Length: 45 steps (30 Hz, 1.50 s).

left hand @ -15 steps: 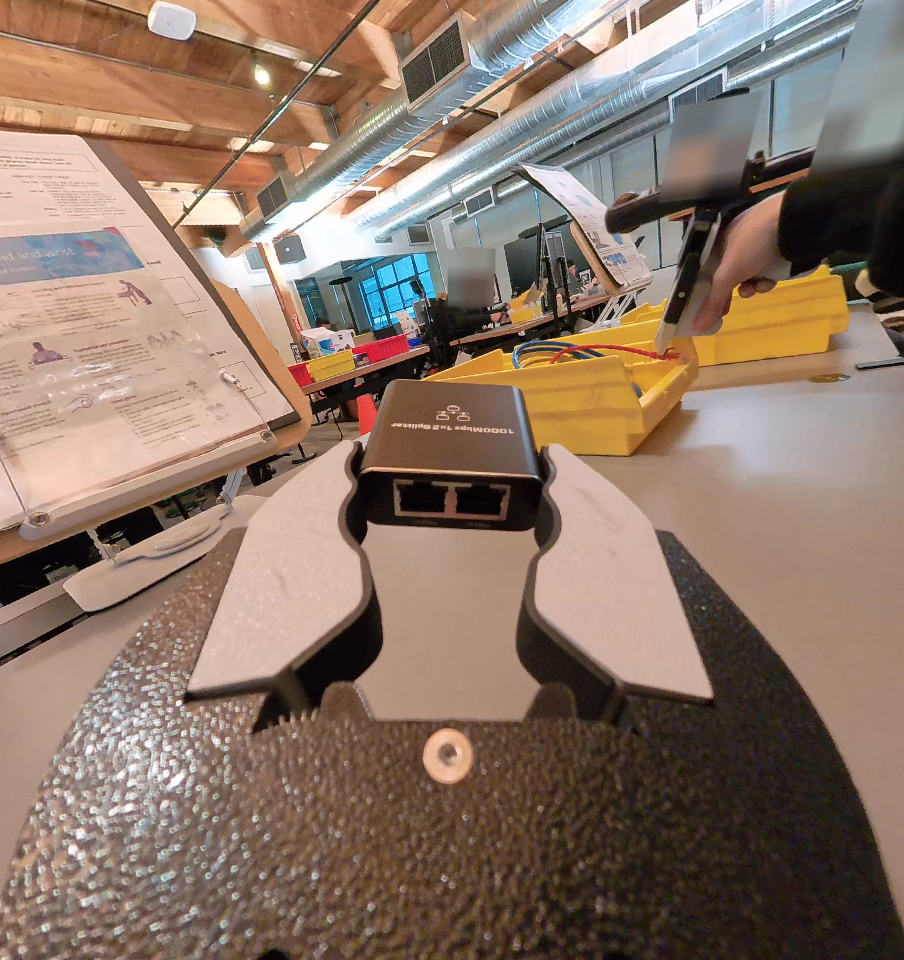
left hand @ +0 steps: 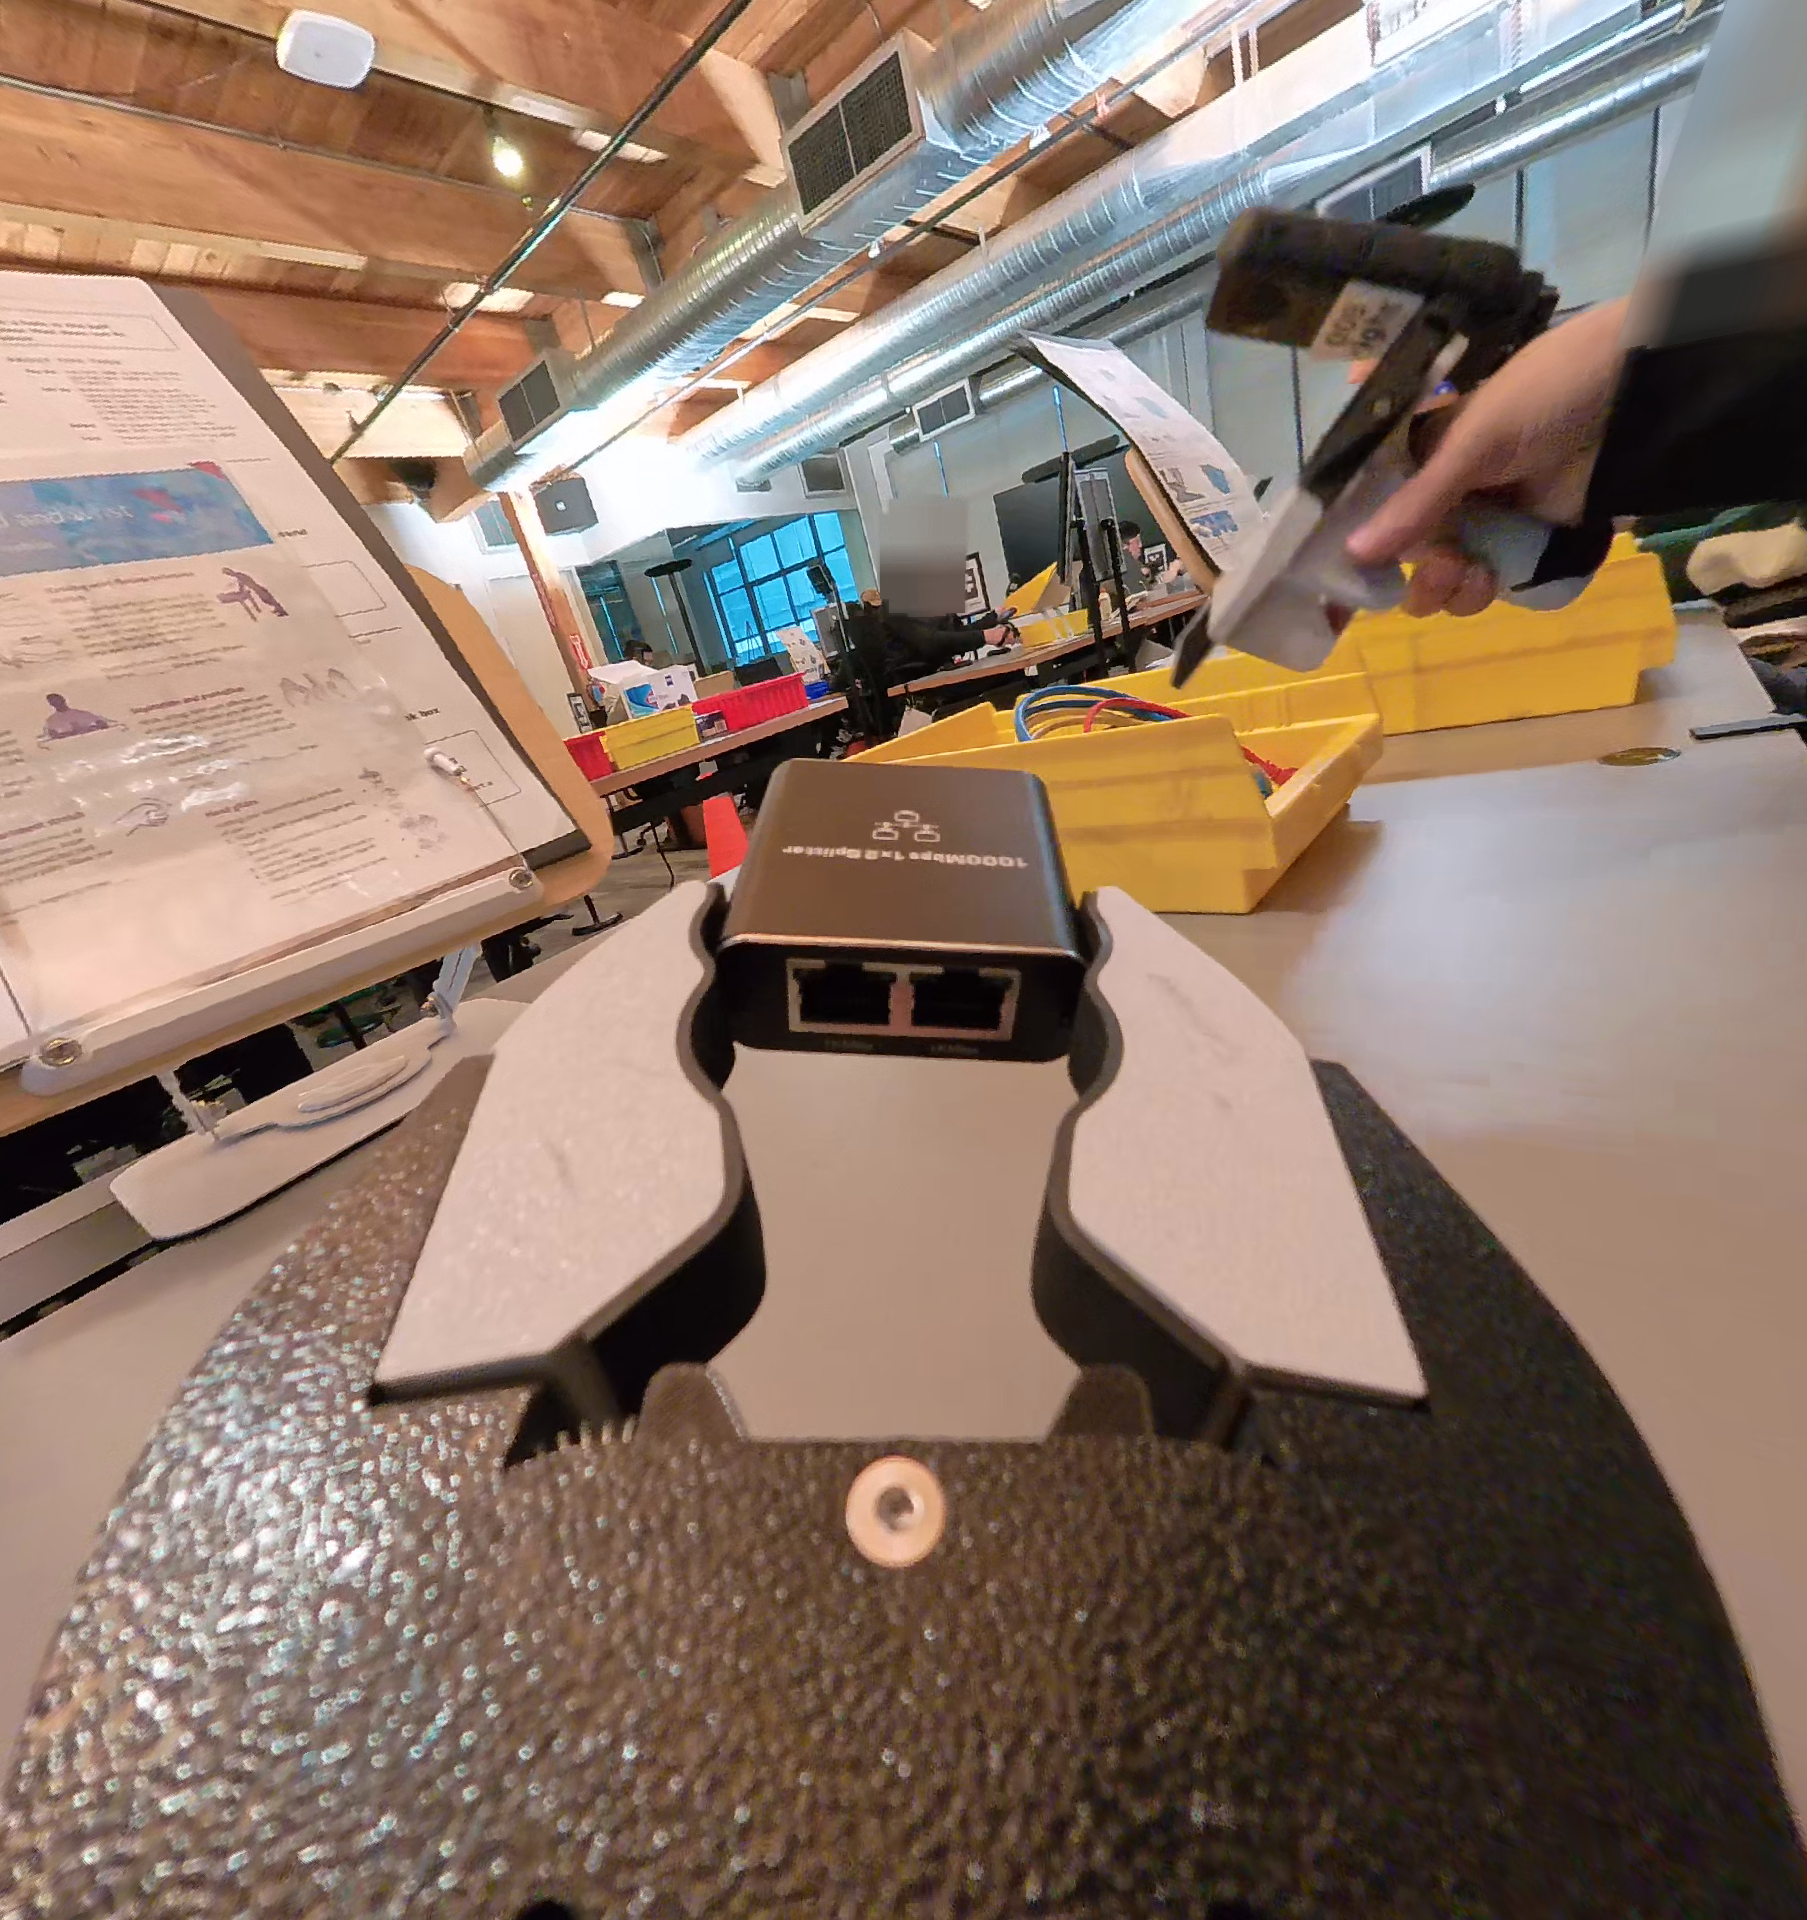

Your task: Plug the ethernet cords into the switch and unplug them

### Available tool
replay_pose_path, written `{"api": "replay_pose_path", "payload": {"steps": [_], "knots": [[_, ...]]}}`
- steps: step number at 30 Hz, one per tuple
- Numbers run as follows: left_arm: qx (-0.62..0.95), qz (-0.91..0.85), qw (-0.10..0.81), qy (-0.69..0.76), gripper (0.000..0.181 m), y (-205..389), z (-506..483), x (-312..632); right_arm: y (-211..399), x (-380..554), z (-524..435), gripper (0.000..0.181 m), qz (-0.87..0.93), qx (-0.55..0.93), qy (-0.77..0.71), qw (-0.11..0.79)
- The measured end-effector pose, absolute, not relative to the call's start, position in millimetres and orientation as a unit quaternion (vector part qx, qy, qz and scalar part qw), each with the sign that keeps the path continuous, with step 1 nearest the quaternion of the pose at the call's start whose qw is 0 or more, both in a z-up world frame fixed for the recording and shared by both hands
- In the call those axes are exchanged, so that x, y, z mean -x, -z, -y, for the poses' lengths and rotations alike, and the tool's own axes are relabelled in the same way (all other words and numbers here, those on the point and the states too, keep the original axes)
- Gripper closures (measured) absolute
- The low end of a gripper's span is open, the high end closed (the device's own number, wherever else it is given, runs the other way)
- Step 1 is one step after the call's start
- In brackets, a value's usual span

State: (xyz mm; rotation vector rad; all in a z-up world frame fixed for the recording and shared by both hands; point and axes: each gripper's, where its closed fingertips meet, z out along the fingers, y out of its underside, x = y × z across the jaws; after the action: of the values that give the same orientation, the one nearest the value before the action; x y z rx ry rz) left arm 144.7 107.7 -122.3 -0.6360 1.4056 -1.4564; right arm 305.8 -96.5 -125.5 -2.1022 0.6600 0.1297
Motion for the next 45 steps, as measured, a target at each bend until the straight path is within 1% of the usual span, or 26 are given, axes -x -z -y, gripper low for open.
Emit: {"api": "replay_pose_path", "payload": {"steps": [1, 2, 4, 6, 9, 11, 13, 16, 18, 22, 24, 26, 28, 31, 33, 34, 37, 41, 45], "knots": [[0.257, -0.581, 0.489, 0.598, 0.119, 122.7, -106.0, -144.5, 116.1, -280.3, 72.0, 0.108, -0.235, 0.84, -0.097, 0.479], [0.252, -0.584, 0.488, 0.597, 0.119, 122.9, -103.9, -143.7, 107.8, -252.7, 48.1, 0.104, -0.206, 0.826, -0.151, 0.502], [0.231, -0.589, 0.481, 0.607, 0.119, 121.5, -96.7, -139.7, 97.5, -198.1, 7.2, 0.1, -0.156, 0.795, -0.268, 0.522], [0.204, -0.591, 0.467, 0.625, 0.119, 118.7, -87.0, -133.1, 100.3, -156.4, -25.3, 0.099, -0.131, 0.772, -0.361, 0.507], [0.161, -0.6, 0.452, 0.641, 0.119, 117.2, -74.1, -123.6, 109.0, -109.2, -56.5, 0.098, -0.107, 0.737, -0.491, 0.452], [0.136, -0.606, 0.444, 0.646, 0.119, 117.1, -67.5, -118.1, 115.0, -93.7, -67.9, 0.112, -0.096, 0.724, -0.535, 0.424], [0.123, -0.614, 0.439, 0.644, 0.119, 119.0, -63.3, -115.7, 126.0, -86.2, -74.5, 0.126, -0.09, 0.734, -0.541, 0.399], [0.121, -0.628, 0.447, 0.626, 0.119, 124.1, -63.6, -118.7, 123.4, -84.2, -77.6, 0.147, -0.078, 0.723, -0.554, 0.405], [0.121, -0.645, 0.456, 0.602, 0.119, 130.8, -64.9, -122.6, 133.9, -90.1, -79.0, 0.154, -0.069, 0.751, -0.513, 0.409], [0.142, -0.643, 0.475, 0.584, 0.118, 134.5, -67.8, -128.7, 143.0, -100.1, -79.1, 0.154, -0.056, 0.791, -0.45, 0.41], [0.156, -0.629, 0.483, 0.589, 0.107, 130.6, -71.9, -129.5, 140.9, -119.3, -77.5, 0.154, -0.052, 0.818, -0.392, 0.419], [0.171, -0.617, 0.481, 0.599, 0.105, 128.1, -76.7, -130.6, 134.2, -161.4, -70.0, 0.154, -0.059, 0.852, -0.296, 0.428], [0.18, -0.609, 0.479, 0.606, 0.106, 126.5, -80.3, -131.4, 126.0, -227.1, -52.3, 0.154, -0.085, 0.894, -0.148, 0.414], [0.183, -0.603, 0.481, 0.609, 0.109, 125.2, -82.1, -131.9, 106.9, -350.4, 1.7, 0.155, -0.124, 0.933, 0.123, 0.316], [0.183, -0.602, 0.484, 0.608, 0.112, 125.0, -82.3, -132.3, 91.1, -417.6, 39.2, 0.155, -0.136, 0.932, 0.241, 0.234], [0.182, -0.601, 0.485, 0.608, 0.113, 124.9, -82.4, -132.3, 88.8, -443.0, 56.3, 0.155, -0.141, 0.934, 0.273, 0.185], [0.183, -0.598, 0.488, 0.609, 0.115, 124.2, -83.6, -132.5, 97.8, -490.1, 83.5, 0.155, -0.108, 0.942, 0.31, 0.067], [0.187, -0.592, 0.487, 0.614, 0.117, 122.7, -86.7, -132.6, 131.5, -514.6, 101.7, 0.155, -0.061, 0.957, 0.277, -0.062], [0.189, -0.59, 0.486, 0.617, 0.118, 122.1, -88.7, -132.2, 155.8, -521.9, 101.0, 0.154, 0.008, 0.955, 0.263, -0.139]]}}
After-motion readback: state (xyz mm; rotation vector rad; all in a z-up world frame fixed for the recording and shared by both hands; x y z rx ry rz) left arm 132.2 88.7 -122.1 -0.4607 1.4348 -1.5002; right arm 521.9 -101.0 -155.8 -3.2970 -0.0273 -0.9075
